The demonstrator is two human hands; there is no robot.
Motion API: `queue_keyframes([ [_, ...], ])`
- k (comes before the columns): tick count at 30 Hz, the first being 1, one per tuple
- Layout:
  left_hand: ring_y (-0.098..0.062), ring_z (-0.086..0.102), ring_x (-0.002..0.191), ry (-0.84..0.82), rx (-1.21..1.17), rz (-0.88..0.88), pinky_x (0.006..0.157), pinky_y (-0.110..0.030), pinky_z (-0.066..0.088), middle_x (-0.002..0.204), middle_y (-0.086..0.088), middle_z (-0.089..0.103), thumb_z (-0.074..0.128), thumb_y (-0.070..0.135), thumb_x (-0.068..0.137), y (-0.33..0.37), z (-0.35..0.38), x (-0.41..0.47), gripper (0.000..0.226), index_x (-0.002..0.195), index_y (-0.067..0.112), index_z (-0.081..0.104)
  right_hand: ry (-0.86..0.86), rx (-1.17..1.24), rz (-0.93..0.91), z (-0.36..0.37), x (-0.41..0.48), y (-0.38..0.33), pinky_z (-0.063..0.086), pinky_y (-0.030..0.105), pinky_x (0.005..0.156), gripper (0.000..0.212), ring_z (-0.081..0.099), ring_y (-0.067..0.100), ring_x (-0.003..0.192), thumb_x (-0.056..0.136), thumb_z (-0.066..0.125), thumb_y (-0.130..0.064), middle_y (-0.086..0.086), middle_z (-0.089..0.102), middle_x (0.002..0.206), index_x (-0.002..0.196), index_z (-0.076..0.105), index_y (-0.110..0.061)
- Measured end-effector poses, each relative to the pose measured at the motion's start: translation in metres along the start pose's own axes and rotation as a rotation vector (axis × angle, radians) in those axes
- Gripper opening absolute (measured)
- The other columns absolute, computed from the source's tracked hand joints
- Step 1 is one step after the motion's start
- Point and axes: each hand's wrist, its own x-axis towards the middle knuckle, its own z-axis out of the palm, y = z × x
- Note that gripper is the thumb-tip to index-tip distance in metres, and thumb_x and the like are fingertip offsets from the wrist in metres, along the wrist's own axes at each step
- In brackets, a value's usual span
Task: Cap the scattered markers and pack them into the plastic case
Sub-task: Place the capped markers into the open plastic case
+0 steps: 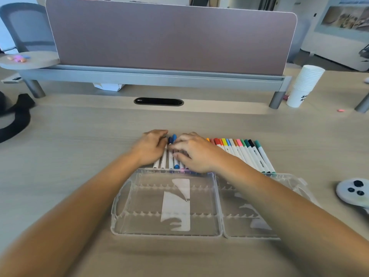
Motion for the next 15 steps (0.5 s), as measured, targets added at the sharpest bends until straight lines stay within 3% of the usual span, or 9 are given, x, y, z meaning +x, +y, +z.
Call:
queue_keyframes([
  [4,-0.014,0.017,0.149,-0.214,0.112,0.043,0.122,-0.027,0.01,0.162,0.003,0.02,0.036,0.016,0.102,-0.002,0.001,-0.012,0.052,0.154,0.018,0.03,-0.036,-0.069,-0.01,0.005,-0.01,0.012,0.035,0.039,0.109,0.038,0.041,0.021,0.13,0.103,0.042,-0.033,0.0,0.051,0.14,0.135,0.059,-0.022],
  [7,-0.011,0.004,0.151,-0.243,0.11,0.103,0.123,-0.029,0.004,0.164,0.003,0.013,0.037,0.021,0.099,0.003,-0.004,-0.019,0.058,0.155,0.018,0.022,-0.016,-0.037,0.003,0.005,-0.015,0.017,0.032,0.037,0.113,0.039,0.038,0.019,0.136,0.103,0.042,-0.033,0.0,0.046,0.148,0.137,0.057,-0.022],
  [11,-0.007,-0.005,0.149,-0.269,0.216,0.314,0.121,-0.03,-0.003,0.163,0.004,0.007,0.033,0.045,0.092,0.012,-0.004,-0.032,0.071,0.156,0.02,0.016,-0.047,-0.09,-0.03,0.005,-0.02,0.019,0.03,0.042,0.115,0.042,0.036,0.017,0.14,0.103,0.04,-0.038,-0.002,0.044,0.152,0.142,0.051,-0.025],
  [15,-0.018,-0.001,0.151,-0.268,0.324,0.265,0.119,-0.027,-0.002,0.164,-0.004,0.006,0.029,0.06,0.098,0.02,0.005,-0.039,0.076,0.156,0.018,0.008,-0.018,-0.054,-0.009,0.005,-0.021,0.019,0.027,0.043,0.117,0.04,0.036,0.017,0.14,0.102,0.042,-0.037,-0.003,0.044,0.151,0.139,0.054,-0.026],
])
